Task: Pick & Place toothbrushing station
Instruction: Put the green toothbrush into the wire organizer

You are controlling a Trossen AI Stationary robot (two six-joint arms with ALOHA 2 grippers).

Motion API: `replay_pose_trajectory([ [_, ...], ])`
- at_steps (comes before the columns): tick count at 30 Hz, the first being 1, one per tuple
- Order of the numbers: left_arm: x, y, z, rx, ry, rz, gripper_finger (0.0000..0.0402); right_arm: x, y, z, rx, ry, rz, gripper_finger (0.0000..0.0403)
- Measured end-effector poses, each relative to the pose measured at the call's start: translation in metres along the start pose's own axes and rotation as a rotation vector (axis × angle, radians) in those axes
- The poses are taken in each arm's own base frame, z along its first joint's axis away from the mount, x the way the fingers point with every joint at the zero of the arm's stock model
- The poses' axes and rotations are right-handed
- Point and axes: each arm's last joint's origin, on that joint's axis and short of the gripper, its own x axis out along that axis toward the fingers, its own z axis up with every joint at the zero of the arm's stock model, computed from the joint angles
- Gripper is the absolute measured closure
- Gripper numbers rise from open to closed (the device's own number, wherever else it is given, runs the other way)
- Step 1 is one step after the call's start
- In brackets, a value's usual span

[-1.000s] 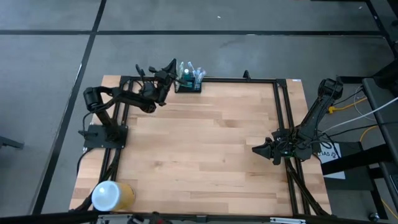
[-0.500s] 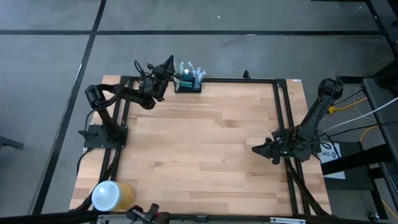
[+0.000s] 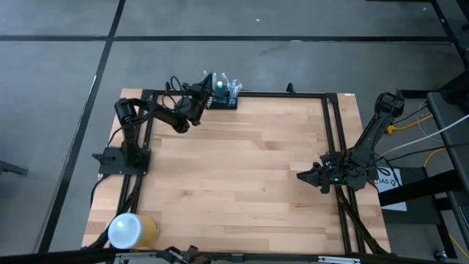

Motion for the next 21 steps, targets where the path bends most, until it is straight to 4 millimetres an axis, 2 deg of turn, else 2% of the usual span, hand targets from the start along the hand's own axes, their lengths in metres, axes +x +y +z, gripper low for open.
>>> replay_pose_trajectory([
  [13,-0.032,0.003,-0.014,-0.097,0.088,0.102,0.0397,0.000,0.000,0.000,-0.009,0.001,-0.002,0.0305],
  [21,-0.048,-0.007,-0.015,-0.128,0.115,0.048,0.0369,0.000,0.000,0.000,-0.013,0.011,0.003,0.0305],
])
